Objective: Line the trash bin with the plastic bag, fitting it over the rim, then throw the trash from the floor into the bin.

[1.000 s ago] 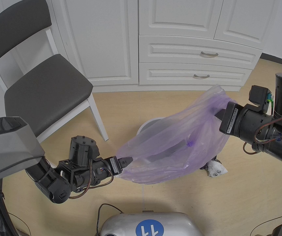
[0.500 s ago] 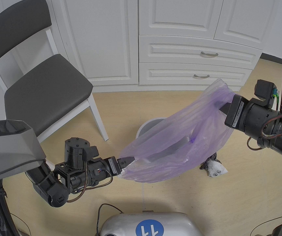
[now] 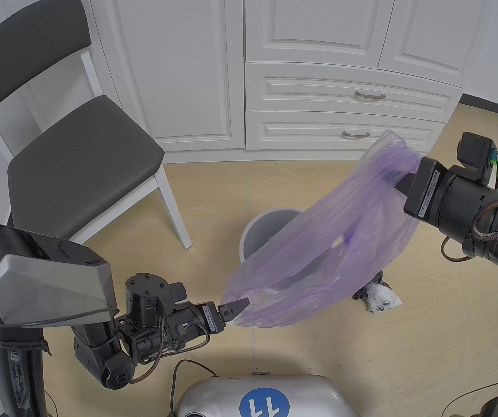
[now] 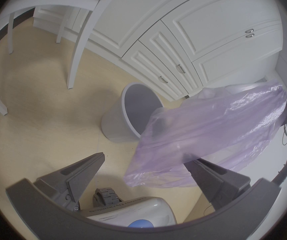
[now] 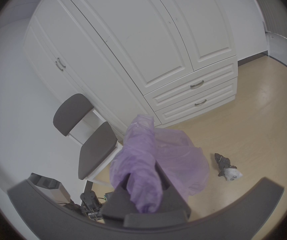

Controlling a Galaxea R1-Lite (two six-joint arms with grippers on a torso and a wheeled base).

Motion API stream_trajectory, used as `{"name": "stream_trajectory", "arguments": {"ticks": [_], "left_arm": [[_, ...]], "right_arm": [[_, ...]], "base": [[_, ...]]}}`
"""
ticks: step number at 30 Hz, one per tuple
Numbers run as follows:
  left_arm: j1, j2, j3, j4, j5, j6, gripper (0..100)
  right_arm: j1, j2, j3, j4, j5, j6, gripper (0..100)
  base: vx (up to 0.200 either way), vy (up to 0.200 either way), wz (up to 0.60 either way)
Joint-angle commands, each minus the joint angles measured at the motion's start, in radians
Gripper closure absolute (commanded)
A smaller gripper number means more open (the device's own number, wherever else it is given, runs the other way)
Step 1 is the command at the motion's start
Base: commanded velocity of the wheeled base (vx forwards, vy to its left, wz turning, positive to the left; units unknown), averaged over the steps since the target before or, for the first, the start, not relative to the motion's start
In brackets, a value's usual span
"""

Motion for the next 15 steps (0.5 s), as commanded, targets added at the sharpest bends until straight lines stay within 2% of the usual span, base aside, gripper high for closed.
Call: {"name": "stream_trajectory", "arguments": {"ticks": [1,8,11,15], "left_arm": [[-0.009,0.046,-0.007,-0.005,0.002,0.001,0],[-0.035,0.075,-0.015,-0.072,0.002,0.001,0],[-0.043,0.098,-0.025,-0.092,0.0,0.044,0],[-0.063,0.117,-0.055,-0.092,0.008,0.053,0]], "right_arm": [[0.008,-0.015,-0.009,-0.001,0.0,0.004,100],[0.031,-0.007,-0.032,0.002,0.0,0.053,100],[0.054,-0.007,-0.051,0.013,0.0,0.087,100],[0.071,-0.018,-0.072,0.048,0.0,0.114,100]], "base": [[0.0,0.0,0.0],[0.0,0.0,0.0],[0.0,0.0,0.0],[0.0,0.0,0.0]]}}
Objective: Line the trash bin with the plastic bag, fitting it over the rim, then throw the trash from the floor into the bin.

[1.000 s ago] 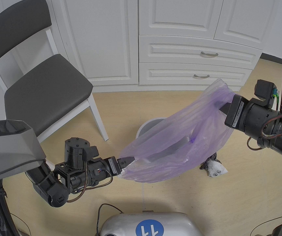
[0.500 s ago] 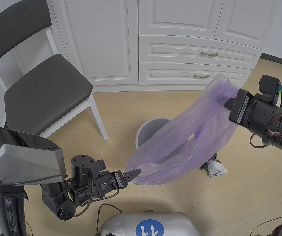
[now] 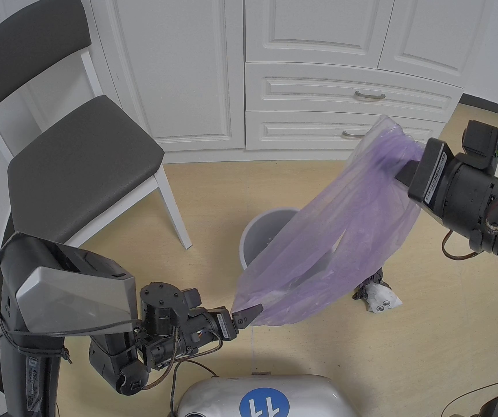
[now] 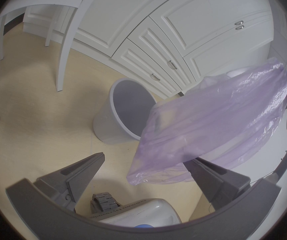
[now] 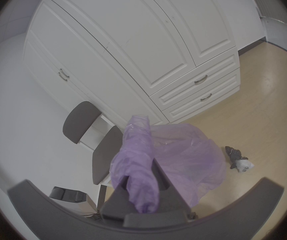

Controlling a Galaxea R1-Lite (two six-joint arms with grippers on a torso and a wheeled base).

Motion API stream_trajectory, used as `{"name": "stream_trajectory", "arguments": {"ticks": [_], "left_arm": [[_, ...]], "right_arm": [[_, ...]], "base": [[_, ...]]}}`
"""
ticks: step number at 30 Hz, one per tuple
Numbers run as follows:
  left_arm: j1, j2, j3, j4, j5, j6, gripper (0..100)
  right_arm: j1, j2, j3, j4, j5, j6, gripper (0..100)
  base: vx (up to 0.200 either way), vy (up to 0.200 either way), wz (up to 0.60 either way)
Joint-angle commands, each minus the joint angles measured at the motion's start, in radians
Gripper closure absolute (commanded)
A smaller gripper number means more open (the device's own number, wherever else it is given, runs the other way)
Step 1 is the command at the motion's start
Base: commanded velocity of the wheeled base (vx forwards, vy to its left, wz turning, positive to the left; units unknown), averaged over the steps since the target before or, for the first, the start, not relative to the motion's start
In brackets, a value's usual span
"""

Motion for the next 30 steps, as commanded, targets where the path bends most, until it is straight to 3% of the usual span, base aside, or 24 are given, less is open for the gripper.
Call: {"name": "stream_trajectory", "arguments": {"ticks": [1,30], "left_arm": [[-0.025,0.028,-0.024,-0.001,0.004,0.003,0],[-0.065,0.003,-0.033,-0.002,0.019,0.011,0]], "right_arm": [[0.018,-0.007,-0.02,0.022,0.0,0.014,100],[0.068,-0.024,-0.045,0.028,0.006,0.061,100]], "base": [[0.0,0.0,0.0],[0.0,0.0,0.0]]}}
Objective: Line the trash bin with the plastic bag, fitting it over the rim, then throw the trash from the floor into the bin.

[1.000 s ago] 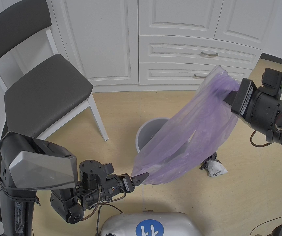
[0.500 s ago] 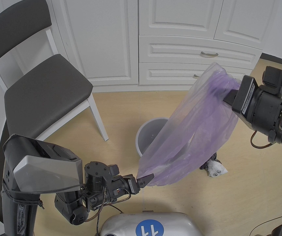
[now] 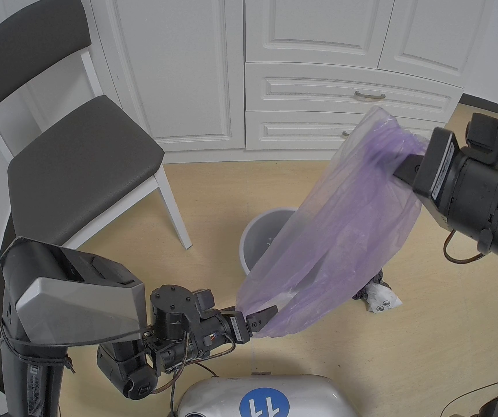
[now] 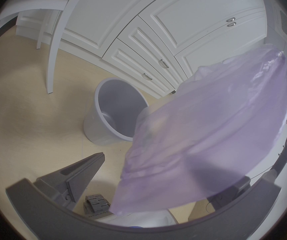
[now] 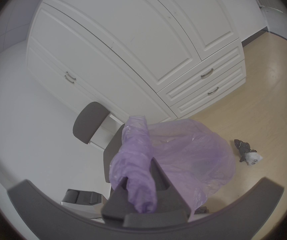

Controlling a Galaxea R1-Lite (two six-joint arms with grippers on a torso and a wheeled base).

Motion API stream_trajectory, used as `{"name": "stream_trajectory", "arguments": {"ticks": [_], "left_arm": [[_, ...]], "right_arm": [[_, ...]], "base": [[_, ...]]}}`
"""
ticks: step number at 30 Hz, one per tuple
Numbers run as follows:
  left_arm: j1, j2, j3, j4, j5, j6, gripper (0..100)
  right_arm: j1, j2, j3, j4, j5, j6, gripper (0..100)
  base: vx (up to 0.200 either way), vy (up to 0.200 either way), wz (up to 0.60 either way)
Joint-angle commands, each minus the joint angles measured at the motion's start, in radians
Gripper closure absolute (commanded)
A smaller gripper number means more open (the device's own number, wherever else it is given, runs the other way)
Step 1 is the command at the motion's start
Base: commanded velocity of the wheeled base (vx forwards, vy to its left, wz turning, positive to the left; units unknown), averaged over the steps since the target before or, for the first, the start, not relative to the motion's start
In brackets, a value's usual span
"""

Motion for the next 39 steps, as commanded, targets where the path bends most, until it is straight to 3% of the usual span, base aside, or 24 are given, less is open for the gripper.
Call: {"name": "stream_trajectory", "arguments": {"ticks": [1,4,5,22,28,29,39], "left_arm": [[-0.001,0.012,-0.003,0.0,0.002,0.0,0],[0.004,0.009,0.004,0.0,0.002,0.0,0],[0.004,0.008,0.009,0.0,0.007,0.0,100],[0.032,-0.069,0.075,0.0,0.022,0.015,100],[0.068,-0.135,0.089,0.0,0.019,0.057,100],[0.084,-0.184,0.09,0.001,0.019,0.055,100],[0.087,-0.264,0.13,0.001,0.02,0.087,100]], "right_arm": [[-0.005,-0.014,-0.01,0.0,-0.002,0.005,100],[-0.01,-0.014,-0.01,0.002,-0.002,0.005,100],[-0.01,-0.014,-0.009,0.002,-0.002,0.005,100],[-0.039,0.009,0.019,0.071,0.006,-0.014,100],[-0.077,-0.001,0.041,0.084,0.007,-0.074,100],[-0.099,-0.011,0.07,0.083,0.007,-0.126,100],[-0.145,-0.025,0.166,0.083,0.01,-0.253,100]], "base": [[0.0,0.0,0.0],[0.0,0.0,0.0],[0.0,0.0,0.0],[0.0,0.0,0.0],[0.0,0.0,0.0],[0.0,0.0,0.0],[0.0,0.0,0.0]]}}
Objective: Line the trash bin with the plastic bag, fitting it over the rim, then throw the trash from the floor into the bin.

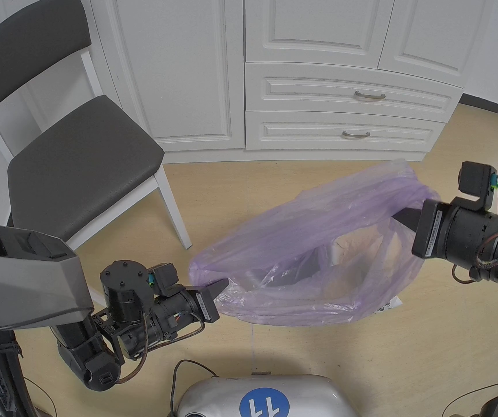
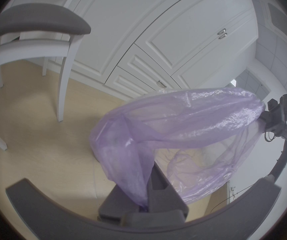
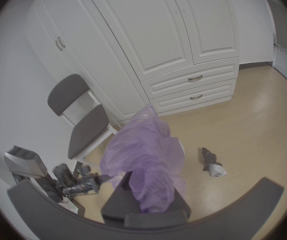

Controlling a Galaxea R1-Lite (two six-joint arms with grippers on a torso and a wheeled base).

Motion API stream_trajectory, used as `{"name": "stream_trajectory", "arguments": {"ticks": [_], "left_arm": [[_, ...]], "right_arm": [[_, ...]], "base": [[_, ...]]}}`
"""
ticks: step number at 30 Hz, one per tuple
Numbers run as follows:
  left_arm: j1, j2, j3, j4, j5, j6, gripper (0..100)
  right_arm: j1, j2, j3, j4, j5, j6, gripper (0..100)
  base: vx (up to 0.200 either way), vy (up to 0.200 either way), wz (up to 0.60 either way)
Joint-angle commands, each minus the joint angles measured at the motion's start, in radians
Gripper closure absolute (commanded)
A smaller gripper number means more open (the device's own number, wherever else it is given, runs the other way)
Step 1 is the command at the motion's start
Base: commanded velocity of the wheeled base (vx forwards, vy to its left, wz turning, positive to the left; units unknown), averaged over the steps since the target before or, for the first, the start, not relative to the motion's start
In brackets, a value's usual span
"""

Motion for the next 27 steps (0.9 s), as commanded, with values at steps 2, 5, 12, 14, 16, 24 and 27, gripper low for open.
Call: {"name": "stream_trajectory", "arguments": {"ticks": [2,5,12,14,16,24,27], "left_arm": [[0.001,-0.061,0.023,0.002,0.001,0.033,100],[-0.002,-0.07,0.026,0.005,0.001,0.044,100],[-0.003,-0.1,0.031,0.006,0.002,0.076,100],[-0.003,-0.12,0.037,0.008,0.002,0.078,100],[-0.003,-0.153,0.043,0.014,0.002,0.079,100],[-0.002,-0.179,0.075,0.022,0.004,0.187,100],[-0.005,-0.186,0.077,0.023,0.017,0.206,100]], "right_arm": [[-0.014,-0.014,0.053,-0.002,0.0,-0.042,100],[-0.016,-0.026,0.077,-0.005,0.008,-0.076,100],[-0.017,-0.071,0.128,-0.006,0.037,-0.153,100],[-0.023,-0.079,0.139,-0.008,0.037,-0.173,100],[-0.025,-0.088,0.162,-0.012,0.037,-0.199,100],[-0.025,-0.089,0.177,-0.016,0.037,-0.231,100],[-0.025,-0.086,0.177,-0.016,0.037,-0.231,100]], "base": [[0.0,0.0,0.0],[0.0,0.0,0.0],[0.0,0.0,0.0],[0.0,0.0,0.0],[0.0,0.0,0.0],[0.0,0.0,0.0],[0.0,0.0,0.0]]}}
